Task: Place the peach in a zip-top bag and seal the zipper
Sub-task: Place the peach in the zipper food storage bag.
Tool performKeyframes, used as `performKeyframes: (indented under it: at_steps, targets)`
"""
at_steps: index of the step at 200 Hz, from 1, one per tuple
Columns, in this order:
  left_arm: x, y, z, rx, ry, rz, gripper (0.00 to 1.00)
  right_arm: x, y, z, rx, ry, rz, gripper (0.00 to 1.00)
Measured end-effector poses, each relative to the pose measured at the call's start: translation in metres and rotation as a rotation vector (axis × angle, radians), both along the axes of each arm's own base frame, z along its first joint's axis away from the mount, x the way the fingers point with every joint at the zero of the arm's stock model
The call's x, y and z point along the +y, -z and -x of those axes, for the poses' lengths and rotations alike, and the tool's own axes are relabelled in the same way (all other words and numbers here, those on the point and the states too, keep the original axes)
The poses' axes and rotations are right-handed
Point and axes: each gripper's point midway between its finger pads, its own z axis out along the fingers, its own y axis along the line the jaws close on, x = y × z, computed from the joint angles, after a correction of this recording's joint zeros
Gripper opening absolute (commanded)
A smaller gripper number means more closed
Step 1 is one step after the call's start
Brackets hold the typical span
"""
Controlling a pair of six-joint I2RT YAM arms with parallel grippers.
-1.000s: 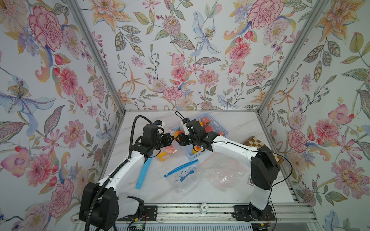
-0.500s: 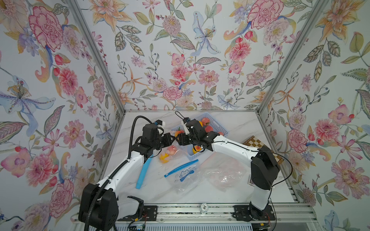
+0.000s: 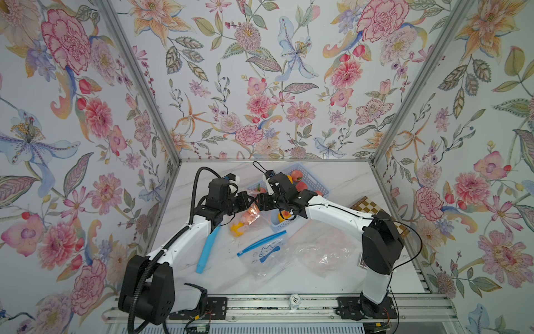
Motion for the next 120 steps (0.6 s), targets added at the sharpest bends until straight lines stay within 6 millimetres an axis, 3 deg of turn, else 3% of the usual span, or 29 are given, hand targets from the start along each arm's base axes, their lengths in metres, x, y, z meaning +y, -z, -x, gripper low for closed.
performKeyframes:
  at_steps: [35,67,98,120]
  targets:
    - [0.000,0.000,0.000,0.001,-0.002,0.002,0.00,0.000,-0.003,0.001,-0.005,-0.002,-0.002,0.68]
    - [0.001,0.000,-0.001,0.002,-0.005,0.002,0.00,-0.004,-0.018,0.000,-0.023,0.022,-0.023,0.63]
    - [0.003,0.002,-0.003,0.007,-0.011,0.000,0.00,-0.018,-0.033,0.000,-0.007,0.098,-0.059,0.59]
    - [0.004,0.006,-0.004,0.016,-0.013,-0.003,0.00,-0.033,-0.027,-0.001,0.037,0.162,-0.079,0.58]
